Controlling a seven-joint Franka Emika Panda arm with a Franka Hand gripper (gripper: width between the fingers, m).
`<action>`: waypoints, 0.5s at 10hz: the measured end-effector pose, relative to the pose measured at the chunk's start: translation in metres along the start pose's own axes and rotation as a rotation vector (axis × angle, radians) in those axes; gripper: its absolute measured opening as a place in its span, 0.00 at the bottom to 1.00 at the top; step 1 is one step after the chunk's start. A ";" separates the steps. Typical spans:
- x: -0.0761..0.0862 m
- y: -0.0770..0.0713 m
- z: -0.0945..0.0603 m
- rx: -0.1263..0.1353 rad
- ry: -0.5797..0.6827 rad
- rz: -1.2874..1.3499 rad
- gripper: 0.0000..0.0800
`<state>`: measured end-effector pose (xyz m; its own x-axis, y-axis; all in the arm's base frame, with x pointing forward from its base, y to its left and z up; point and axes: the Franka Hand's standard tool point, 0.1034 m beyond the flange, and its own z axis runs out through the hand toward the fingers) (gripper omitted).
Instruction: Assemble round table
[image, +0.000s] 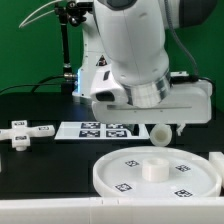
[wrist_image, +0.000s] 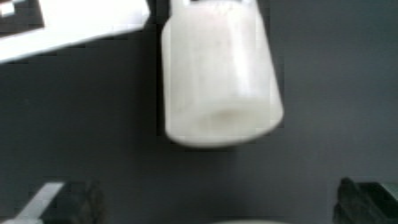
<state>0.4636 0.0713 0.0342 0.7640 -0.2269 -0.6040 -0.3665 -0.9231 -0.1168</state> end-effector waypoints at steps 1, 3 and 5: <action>0.001 -0.001 0.003 -0.001 -0.038 0.000 0.81; -0.006 -0.006 0.008 -0.012 -0.185 -0.009 0.81; -0.008 -0.006 0.013 -0.018 -0.284 -0.012 0.81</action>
Offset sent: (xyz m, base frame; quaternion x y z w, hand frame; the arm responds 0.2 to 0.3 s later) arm 0.0026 0.0159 0.0032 -0.0007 -0.1275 0.0025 0.9918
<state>0.4530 0.0829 0.0292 0.5876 -0.1220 -0.7999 -0.3469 -0.9311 -0.1128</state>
